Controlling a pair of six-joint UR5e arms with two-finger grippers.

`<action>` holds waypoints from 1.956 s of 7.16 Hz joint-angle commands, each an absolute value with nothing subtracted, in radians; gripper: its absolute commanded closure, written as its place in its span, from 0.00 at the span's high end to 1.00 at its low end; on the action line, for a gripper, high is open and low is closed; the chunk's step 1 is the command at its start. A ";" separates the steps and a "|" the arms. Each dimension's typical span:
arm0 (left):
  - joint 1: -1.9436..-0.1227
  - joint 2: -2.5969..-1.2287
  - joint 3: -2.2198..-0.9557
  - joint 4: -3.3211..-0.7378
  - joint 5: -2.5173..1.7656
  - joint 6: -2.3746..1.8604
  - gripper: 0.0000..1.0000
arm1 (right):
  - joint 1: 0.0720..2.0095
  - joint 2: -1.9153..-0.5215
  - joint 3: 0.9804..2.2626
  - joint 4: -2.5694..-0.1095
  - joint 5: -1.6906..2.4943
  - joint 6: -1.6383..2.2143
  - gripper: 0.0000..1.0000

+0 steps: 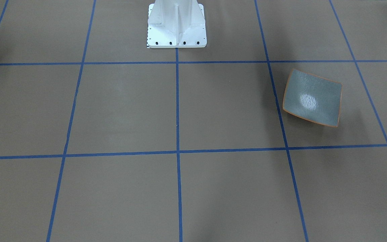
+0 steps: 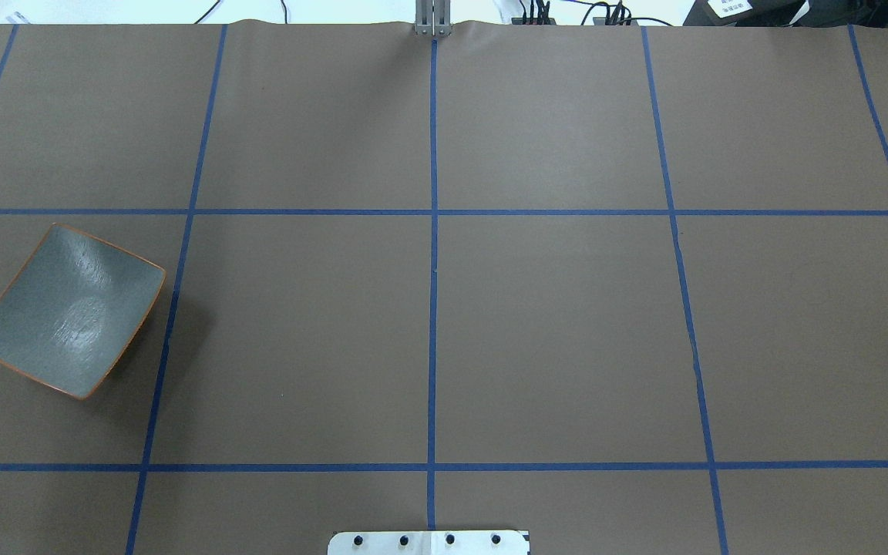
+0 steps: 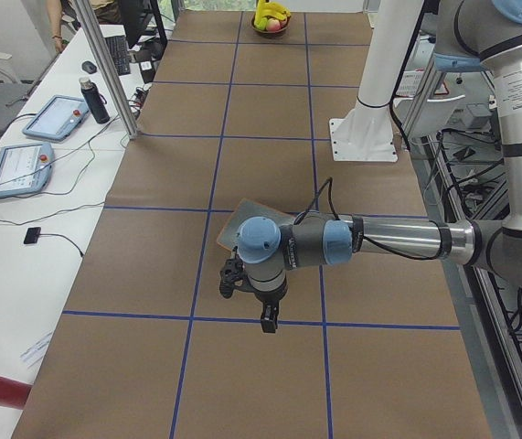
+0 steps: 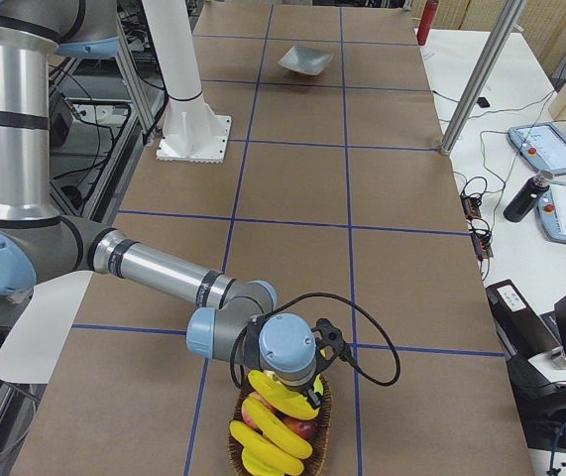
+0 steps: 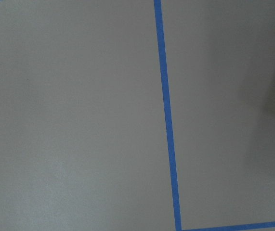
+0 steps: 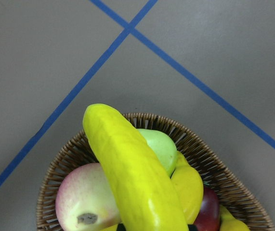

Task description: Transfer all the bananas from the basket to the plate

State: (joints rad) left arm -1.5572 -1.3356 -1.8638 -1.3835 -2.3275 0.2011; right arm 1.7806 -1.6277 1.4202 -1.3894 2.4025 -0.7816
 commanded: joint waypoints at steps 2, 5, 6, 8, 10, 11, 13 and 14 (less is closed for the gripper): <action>-1.557 -1.416 -1.884 -1.391 -2.324 0.196 1.00 | 1.735 -1.566 1.543 -1.397 2.439 -0.457 0.00; -1.555 -1.530 -1.815 -1.719 -2.310 0.193 1.00 | 1.570 -1.533 1.733 -1.396 2.502 -0.120 0.00; -1.555 -1.624 -1.702 -1.797 -2.319 0.143 1.00 | 1.519 -1.479 1.758 -1.394 2.502 0.008 0.00; -1.545 -1.664 -1.712 -1.810 -2.382 -0.086 1.00 | 1.421 -1.415 1.833 -1.394 2.499 0.241 0.00; -1.418 -1.674 -1.713 -2.042 -2.427 -0.213 1.00 | 1.312 -1.375 1.916 -1.268 2.478 0.609 0.00; -1.329 -1.692 -1.710 -2.136 -2.422 -0.385 1.00 | 1.211 -1.347 1.911 -1.130 2.391 0.825 0.00; -1.255 -1.753 -1.741 -2.242 -2.418 -0.724 1.00 | 1.004 -1.255 1.914 -0.996 2.161 1.110 0.00; -1.229 -1.800 -1.743 -2.259 -2.415 -0.883 1.00 | 0.888 -1.194 1.910 -0.997 2.032 1.190 0.00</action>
State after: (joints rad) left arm -1.2693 -1.7515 -1.7329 -2.2156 -2.4196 -0.6743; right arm 1.0292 -1.2672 1.9127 -1.0232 2.1857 1.0606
